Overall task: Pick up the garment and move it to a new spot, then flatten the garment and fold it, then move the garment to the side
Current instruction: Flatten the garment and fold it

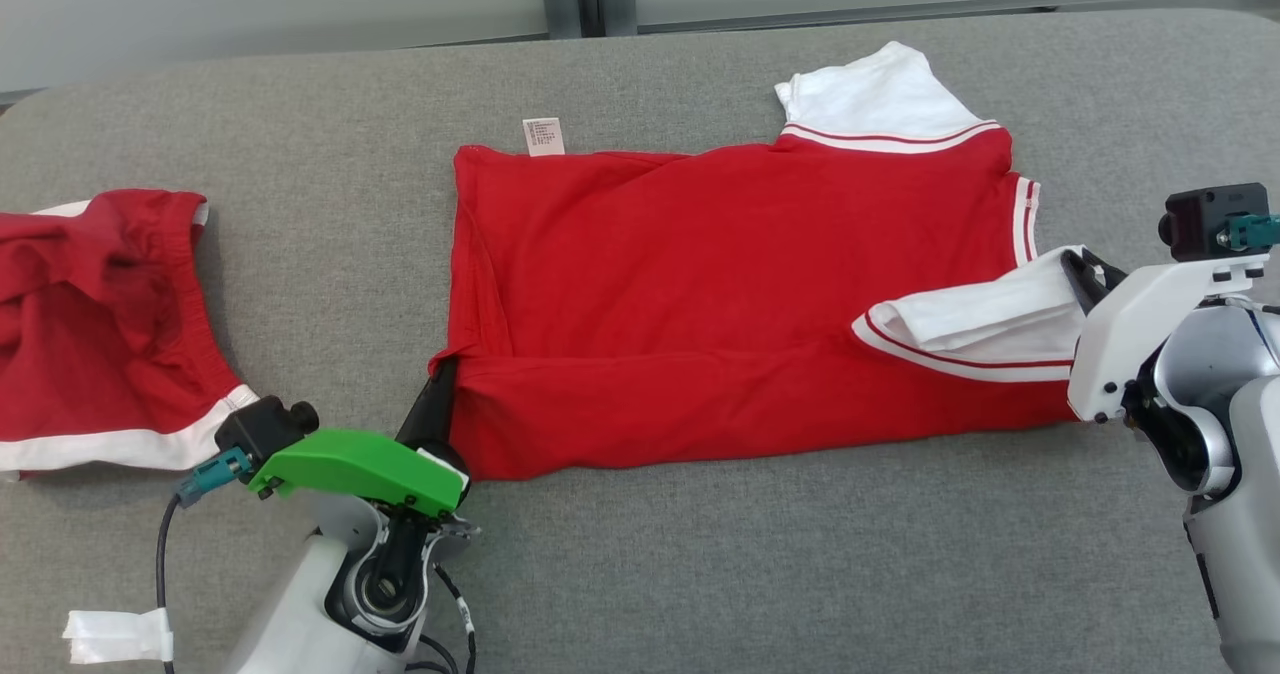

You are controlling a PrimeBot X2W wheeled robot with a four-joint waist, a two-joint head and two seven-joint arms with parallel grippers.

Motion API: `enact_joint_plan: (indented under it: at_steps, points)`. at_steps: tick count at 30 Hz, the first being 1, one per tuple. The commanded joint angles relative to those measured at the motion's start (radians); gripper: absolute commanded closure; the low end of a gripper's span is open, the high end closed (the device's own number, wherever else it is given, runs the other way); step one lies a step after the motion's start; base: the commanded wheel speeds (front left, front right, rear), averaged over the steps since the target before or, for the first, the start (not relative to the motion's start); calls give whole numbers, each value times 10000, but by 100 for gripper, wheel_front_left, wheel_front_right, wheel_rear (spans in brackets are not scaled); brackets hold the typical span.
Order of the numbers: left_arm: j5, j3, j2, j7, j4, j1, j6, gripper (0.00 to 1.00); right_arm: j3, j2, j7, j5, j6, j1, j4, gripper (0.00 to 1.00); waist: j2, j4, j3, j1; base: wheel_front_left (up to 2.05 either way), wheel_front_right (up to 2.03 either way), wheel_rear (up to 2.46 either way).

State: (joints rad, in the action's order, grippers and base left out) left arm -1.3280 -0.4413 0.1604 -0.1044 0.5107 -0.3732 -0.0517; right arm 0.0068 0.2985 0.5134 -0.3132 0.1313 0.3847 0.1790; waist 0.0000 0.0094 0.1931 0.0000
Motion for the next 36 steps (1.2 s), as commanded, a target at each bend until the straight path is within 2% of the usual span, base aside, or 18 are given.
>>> enact_joint_plan:
  at_steps: [1, 5, 6, 7, 8, 14, 18, 22, 24, 29, 36]
  points:
    - [90, 38, 1, -62, 115, -225, -24, 100, 63, 72, -223, -14, -12, 172, 93, 100, 0, 49, 98, 0, 0, 0, 0]
    - [211, 9, 8, -121, 482, -497, -53, 100, 339, 156, -719, -46, -12, 478, 385, 100, 0, 48, 216, 0, 0, 0, 0]
    - [272, -22, 12, -147, 583, -560, -59, 93, 387, 144, -808, -44, -13, 539, 505, 100, 0, 45, 235, 0, 0, 0, 0]
    - [340, -55, 6, -187, 647, -596, -66, 33, 470, 133, -876, -56, -13, 551, 589, 96, 0, 45, 243, 0, 0, 0, 0]
    - [400, -97, -17, -206, 735, -629, -72, 0, 542, 141, -1008, -38, -12, 611, 687, 0, 0, 45, 247, 0, 0, 0, 0]
    - [984, -352, 101, -765, 1005, -712, -192, 0, 644, 41, -1742, -113, -13, 764, 1021, 0, 0, 30, 57, 0, 0, 0, 0]
    - [1657, -350, 338, -1343, 911, -424, -113, 0, 521, -12, -1741, -150, -13, 414, 911, 0, 0, 22, -242, 0, 0, 0, 0]
    - [3036, -705, 673, -1565, 617, -28, 280, 0, 216, 18, -1226, 61, -13, -204, 689, 0, 0, 32, -486, 0, 0, 0, 0]
    - [4084, -1122, 831, -1612, 462, 205, 622, 0, -88, -74, -777, 278, -13, -627, 551, 0, 0, 40, -546, 0, 0, 0, 0]
    - [5661, -1745, 951, -1607, 444, 504, 1370, 0, -960, -359, -328, 971, -13, -1254, 361, 0, 0, 54, -514, 0, 0, 0, 0]
    - [6400, -2141, 715, -1609, 930, 312, 1811, 0, -1607, -995, -186, 1819, -13, -1161, 828, 0, 0, 121, -276, 0, 0, 0, 0]
